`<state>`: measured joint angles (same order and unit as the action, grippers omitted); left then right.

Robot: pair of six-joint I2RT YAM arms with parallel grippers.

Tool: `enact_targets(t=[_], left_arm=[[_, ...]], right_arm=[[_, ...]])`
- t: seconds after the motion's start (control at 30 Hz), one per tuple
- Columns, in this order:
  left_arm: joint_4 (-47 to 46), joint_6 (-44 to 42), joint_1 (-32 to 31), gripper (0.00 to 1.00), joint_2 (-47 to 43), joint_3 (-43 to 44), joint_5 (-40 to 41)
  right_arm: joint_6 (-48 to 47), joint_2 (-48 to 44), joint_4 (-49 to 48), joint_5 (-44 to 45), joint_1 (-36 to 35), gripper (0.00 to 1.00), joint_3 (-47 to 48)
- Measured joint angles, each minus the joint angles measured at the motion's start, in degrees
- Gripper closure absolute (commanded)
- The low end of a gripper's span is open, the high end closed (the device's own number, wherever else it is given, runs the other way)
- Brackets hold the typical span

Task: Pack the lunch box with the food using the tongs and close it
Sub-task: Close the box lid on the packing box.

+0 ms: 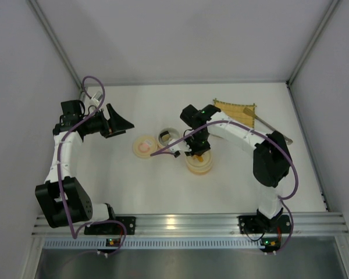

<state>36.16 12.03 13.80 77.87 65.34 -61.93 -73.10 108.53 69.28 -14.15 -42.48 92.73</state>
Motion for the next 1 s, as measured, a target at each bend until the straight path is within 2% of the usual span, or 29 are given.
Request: enact_targets(t=[0.63, 1.0], left_arm=[[-0.13, 0.04, 0.0, 0.02, 0.02, -0.09, -0.04], [-0.17, 0.26, 0.0, 0.02, 0.17, -0.66, -0.22]], right_arm=[[-0.66, -0.09, -1.03, -0.46, 0.48, 1.0, -2.73], [-0.72, -0.09, -0.81, -4.17, 2.71, 1.0, -2.45]])
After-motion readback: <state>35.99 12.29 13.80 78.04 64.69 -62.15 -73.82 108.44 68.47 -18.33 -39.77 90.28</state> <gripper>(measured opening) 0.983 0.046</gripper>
